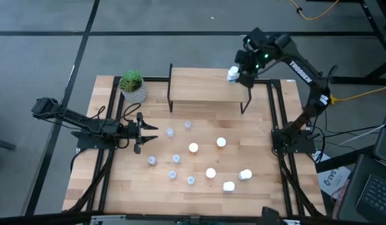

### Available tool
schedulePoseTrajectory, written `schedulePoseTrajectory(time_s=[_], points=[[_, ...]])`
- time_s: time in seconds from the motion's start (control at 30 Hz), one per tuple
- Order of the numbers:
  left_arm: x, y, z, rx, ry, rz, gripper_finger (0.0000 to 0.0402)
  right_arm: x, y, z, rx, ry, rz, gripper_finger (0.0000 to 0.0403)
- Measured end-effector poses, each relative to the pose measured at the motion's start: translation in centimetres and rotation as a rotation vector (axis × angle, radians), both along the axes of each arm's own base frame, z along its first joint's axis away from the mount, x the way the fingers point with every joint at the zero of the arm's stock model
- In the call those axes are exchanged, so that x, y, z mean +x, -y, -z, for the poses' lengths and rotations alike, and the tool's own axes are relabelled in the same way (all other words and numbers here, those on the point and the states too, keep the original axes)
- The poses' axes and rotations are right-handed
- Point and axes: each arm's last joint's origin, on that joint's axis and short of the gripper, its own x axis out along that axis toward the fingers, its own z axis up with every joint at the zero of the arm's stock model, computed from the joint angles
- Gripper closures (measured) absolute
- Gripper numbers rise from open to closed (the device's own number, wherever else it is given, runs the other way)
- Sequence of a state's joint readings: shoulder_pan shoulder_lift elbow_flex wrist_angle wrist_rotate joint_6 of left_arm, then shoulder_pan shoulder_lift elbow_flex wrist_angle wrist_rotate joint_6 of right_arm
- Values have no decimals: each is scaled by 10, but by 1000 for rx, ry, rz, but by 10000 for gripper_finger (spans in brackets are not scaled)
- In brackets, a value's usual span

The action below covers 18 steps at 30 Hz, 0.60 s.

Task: Pick and place medicine bottles onto shelf by color
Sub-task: Put the top white supplement bottle on the shelf

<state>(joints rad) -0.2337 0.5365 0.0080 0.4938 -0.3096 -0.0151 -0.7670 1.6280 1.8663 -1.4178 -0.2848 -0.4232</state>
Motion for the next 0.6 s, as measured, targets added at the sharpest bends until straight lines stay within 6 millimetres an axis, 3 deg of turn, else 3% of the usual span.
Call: schedulePoseTrajectory(time_s=[0.2,0.27,0.6], points=[[0,0,0,1,-3,0,237,13,-17,46,46,-131,-92,202],[0,0,1,4,-15,0,237,18,-18,54,-11,-126,-96,225],[0,0,1,4,-16,0,237,40,-26,66,-270,-185,-103,309]])
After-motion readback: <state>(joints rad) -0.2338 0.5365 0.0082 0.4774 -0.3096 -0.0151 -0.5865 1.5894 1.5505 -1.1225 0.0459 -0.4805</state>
